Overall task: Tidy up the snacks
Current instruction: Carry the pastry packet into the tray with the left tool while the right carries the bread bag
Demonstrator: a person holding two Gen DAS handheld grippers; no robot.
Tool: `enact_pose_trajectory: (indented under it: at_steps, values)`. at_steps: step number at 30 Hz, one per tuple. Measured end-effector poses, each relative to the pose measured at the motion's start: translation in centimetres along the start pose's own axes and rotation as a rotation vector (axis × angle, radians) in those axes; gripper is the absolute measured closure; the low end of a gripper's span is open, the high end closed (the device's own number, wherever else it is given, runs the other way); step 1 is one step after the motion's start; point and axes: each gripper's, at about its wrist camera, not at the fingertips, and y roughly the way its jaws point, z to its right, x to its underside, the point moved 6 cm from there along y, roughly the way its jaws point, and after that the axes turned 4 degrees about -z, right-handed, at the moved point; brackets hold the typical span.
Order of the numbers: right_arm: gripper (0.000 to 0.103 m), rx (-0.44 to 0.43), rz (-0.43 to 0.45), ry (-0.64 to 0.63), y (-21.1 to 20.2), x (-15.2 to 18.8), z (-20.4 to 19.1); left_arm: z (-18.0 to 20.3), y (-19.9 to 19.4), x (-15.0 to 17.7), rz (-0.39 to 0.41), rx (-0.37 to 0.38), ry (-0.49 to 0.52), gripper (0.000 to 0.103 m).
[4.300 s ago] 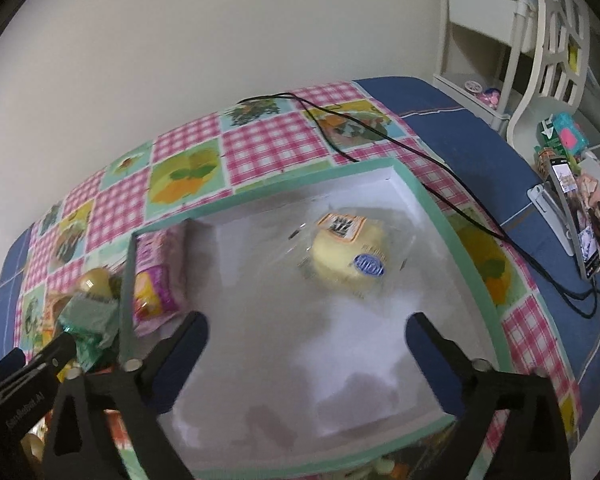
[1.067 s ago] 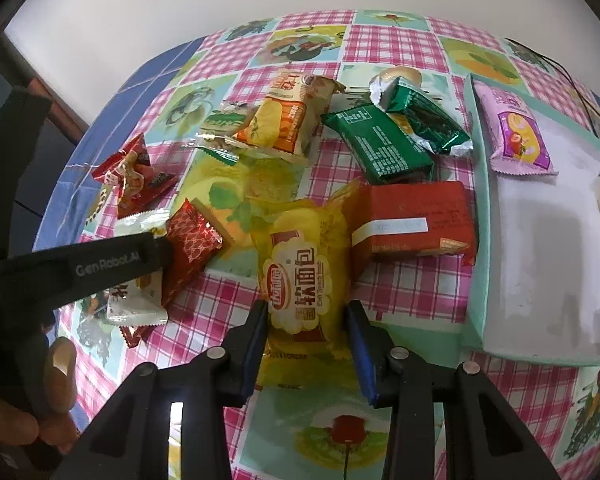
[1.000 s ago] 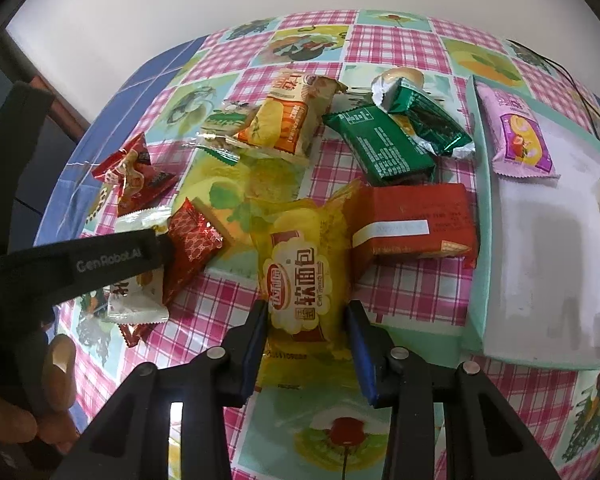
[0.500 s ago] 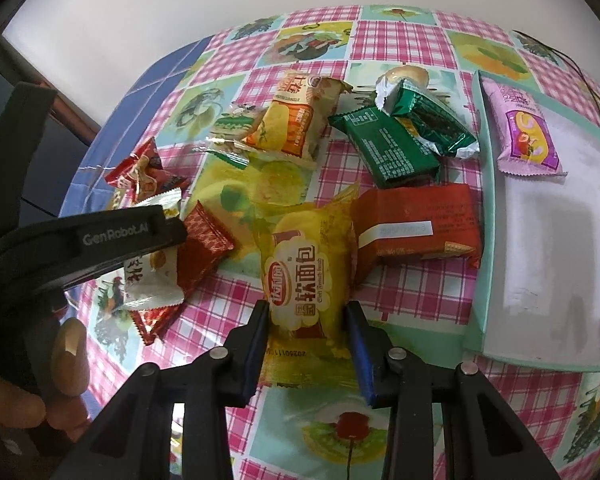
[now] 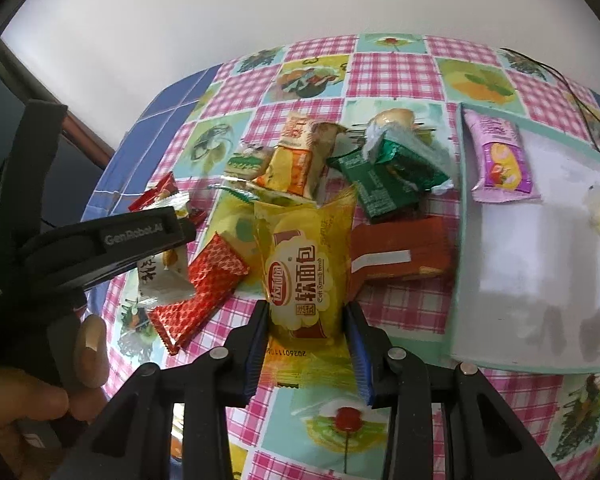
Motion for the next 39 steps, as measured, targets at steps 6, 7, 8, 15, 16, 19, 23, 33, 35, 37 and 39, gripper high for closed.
enact_pose_trajectory:
  at_steps: [6,7,8,15,16,19,23,33,35,37,39]
  values:
    - [0.063,0.018,0.023,0.054,-1.4,-0.5,2.7,1.8,0.4,0.4,-0.005,0.002,0.015,0.05]
    - [0.063,0.023,0.031,0.066,-1.7,-0.5,3.3,2.3,0.4,0.5,-0.005,0.007,0.021,0.05]
    - [0.063,0.028,0.037,0.074,-2.0,-0.6,3.8,2.7,0.4,0.6,-0.003,0.011,0.027,0.05]
    - [0.063,0.055,0.062,0.154,-3.6,-0.9,8.3,7.2,-0.6,1.8,0.025,0.023,0.11,0.05]
    - [0.063,0.061,0.065,0.165,-3.8,-0.9,8.9,7.8,-0.7,2.0,0.03,0.027,0.122,0.05]
    - [0.063,0.073,0.08,0.204,-4.6,-0.6,10.9,9.8,-1.0,2.4,0.04,0.037,0.161,0.05]
    - [0.063,0.113,0.1,0.244,-5.5,-0.4,13.4,12.1,-1.2,3.3,0.047,0.045,0.208,0.05]
    - [0.063,0.214,0.121,0.369,-7.2,0.9,20.3,18.0,-2.0,6.2,0.075,0.046,0.354,0.05]
    - [0.063,0.227,0.124,0.393,-7.5,1.2,21.6,19.4,-2.2,6.9,0.082,0.05,0.392,0.05]
    - [0.063,0.241,0.129,0.418,-7.9,1.6,22.9,20.7,-2.2,7.7,0.088,0.055,0.426,0.05]
    - [0.063,0.253,0.133,0.445,-8.3,2.1,24.2,22.0,-2.4,8.4,0.093,0.065,0.46,0.05]
